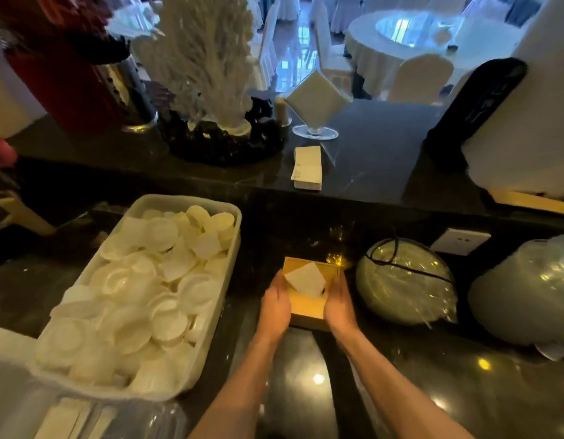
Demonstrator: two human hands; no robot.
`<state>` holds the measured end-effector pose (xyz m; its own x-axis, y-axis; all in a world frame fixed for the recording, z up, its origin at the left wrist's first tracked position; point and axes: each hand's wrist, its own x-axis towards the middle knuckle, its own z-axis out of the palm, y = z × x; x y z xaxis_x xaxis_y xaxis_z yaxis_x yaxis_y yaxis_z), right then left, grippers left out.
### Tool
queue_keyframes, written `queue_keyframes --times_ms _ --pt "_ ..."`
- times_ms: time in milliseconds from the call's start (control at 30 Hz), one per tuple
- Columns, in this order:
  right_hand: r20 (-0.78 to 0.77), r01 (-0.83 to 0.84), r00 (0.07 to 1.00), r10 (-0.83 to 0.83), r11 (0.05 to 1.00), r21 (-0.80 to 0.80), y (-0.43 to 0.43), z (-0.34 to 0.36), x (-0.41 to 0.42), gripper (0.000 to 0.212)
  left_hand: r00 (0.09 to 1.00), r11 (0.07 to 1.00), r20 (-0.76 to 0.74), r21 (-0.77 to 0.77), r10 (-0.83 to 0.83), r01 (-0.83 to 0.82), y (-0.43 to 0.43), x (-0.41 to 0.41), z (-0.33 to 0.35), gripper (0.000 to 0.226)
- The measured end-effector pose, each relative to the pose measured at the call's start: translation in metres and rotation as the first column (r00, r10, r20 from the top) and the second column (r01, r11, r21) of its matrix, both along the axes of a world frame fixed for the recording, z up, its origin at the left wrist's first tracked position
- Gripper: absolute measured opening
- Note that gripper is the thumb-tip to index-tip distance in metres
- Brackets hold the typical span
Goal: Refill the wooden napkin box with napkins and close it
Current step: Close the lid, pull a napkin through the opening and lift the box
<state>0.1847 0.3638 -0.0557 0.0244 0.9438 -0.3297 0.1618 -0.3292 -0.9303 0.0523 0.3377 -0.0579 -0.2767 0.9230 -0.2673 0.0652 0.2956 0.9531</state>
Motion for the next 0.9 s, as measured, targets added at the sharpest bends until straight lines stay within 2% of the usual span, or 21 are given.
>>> queue_keyframes --times_ms 267,567,800,900 --pt "-0.036 -0.016 0.999 0.017 1.0 0.02 0.016 0.003 -0.002 0.053 1.0 0.998 0.007 0.061 -0.003 0.003 0.017 -0.004 -0.006 0.041" --pt "-0.061 -0.059 0.996 0.058 0.998 -0.011 0.015 0.017 -0.001 0.053 1.0 1.0 0.006 0.008 0.022 -0.022 0.013 0.0 -0.011 0.043" --pt "-0.039 -0.015 0.999 0.013 0.998 -0.065 0.01 0.024 -0.003 0.055 1.0 0.997 0.008 -0.076 0.006 -0.005 0.01 -0.002 0.005 0.039" --pt "-0.059 0.007 0.998 -0.011 0.998 -0.063 0.011 0.022 -0.004 0.052 1.0 0.998 -0.004 -0.058 0.022 -0.022 0.013 -0.006 -0.01 0.045"
